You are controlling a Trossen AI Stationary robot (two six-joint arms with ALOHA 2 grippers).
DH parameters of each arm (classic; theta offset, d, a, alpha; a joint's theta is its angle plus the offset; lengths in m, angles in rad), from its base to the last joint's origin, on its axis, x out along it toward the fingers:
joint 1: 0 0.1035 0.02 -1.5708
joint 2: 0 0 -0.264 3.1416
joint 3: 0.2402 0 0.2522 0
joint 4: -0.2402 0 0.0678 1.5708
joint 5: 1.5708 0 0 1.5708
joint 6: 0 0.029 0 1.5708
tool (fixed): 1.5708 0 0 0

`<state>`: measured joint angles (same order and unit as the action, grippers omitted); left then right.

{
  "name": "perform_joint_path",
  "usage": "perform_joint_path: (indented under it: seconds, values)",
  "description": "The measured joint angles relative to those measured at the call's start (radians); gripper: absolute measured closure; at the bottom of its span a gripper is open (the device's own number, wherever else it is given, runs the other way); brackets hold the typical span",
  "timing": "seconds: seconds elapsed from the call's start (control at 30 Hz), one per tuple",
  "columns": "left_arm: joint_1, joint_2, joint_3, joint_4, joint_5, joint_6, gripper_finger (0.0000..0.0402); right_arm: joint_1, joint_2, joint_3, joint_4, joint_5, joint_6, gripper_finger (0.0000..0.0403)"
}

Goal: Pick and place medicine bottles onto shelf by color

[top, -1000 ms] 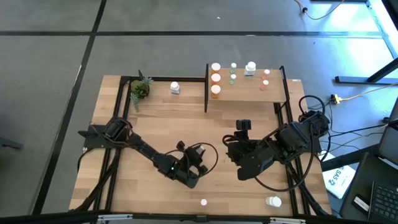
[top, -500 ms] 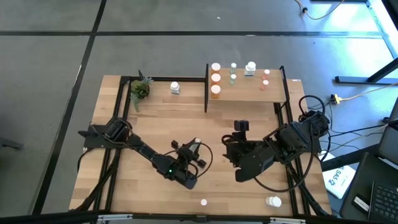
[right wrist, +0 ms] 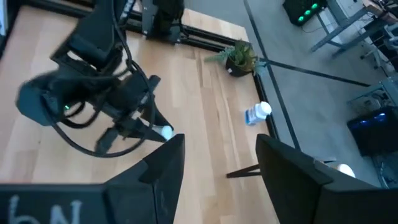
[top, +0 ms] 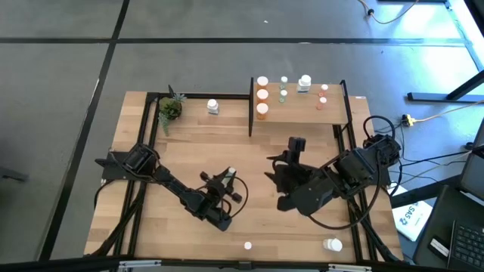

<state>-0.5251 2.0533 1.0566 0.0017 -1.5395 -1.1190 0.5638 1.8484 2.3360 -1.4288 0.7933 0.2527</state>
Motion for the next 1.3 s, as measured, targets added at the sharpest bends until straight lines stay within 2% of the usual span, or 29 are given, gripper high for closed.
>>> perform_joint_path:
  seconds: [0.17, 0.63, 0.9, 1.13, 1.3]
  values:
    - [-0.001, 0.017, -0.011, -0.001, -0.03, -0.031, 0.0305, -0.001, 0.0, 0.0, 0.046, 0.0, 0.001, 0.0202]
    - [-0.002, 0.057, -0.011, 0.011, -0.033, -0.058, 0.0305, -0.001, 0.0, 0.0, 0.104, 0.0, 0.001, 0.0202]
    - [-0.023, 0.057, -0.01, 0.015, 0.036, 0.03, 0.0305, -0.001, 0.0, 0.0, 0.104, -0.008, 0.001, 0.0202]
    - [-0.069, 0.057, -0.01, 0.017, 0.041, 0.033, 0.0305, -0.001, 0.0, 0.0, 0.117, -0.087, 0.003, 0.0202]
    - [-0.097, 0.029, -0.009, 0.016, 0.072, 0.057, 0.0305, 0.0, 0.0, 0.0, 0.131, -0.09, -0.005, 0.0202]
